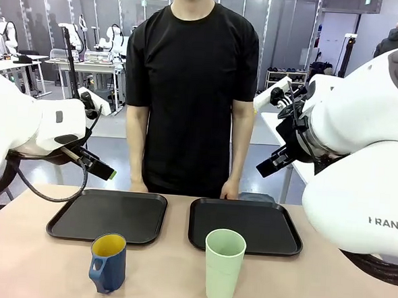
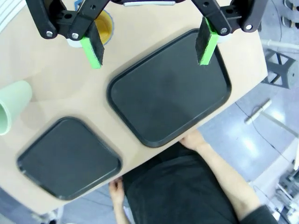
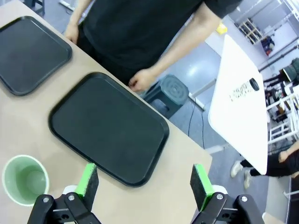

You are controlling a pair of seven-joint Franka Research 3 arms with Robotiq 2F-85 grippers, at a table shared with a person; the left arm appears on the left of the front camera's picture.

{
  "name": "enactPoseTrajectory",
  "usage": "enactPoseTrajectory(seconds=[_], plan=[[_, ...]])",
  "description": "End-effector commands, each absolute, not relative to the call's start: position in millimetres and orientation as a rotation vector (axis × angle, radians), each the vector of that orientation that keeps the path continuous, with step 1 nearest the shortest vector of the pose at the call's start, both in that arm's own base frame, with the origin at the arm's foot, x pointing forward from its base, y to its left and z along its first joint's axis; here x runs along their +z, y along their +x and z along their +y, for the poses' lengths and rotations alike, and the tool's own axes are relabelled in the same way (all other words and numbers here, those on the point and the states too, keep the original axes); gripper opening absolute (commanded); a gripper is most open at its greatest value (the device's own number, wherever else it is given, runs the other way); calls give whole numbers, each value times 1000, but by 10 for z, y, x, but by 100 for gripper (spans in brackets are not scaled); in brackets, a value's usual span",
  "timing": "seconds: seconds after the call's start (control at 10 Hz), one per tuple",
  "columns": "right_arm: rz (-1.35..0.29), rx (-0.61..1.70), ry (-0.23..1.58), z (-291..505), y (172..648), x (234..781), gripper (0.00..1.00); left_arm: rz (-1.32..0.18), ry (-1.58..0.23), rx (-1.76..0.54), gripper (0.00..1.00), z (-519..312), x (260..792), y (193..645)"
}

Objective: Sort and store the cups by type.
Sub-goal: Pick up the Reusable plastic cup.

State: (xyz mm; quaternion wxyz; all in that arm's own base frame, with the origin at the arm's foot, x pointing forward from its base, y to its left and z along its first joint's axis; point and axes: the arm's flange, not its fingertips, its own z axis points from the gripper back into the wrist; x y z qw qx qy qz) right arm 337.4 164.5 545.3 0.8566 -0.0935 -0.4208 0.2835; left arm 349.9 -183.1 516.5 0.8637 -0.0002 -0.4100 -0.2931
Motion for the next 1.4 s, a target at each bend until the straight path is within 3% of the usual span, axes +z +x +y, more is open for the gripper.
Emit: enactPoseTrajectory(seconds=[0.0, 0.5, 1.3], plan=[[-810, 478, -198, 1354, 3584, 5171, 100, -836, 36, -520, 100, -1469, 4902, 3644], [-617, 299, -140, 703, 4509, 4449, 100, -672, -39, -308, 100, -445, 4230, 4553], [-572, 299, -111, 602, 4576, 4271, 100, -650, -35, -287, 100, -443, 4145, 4513]])
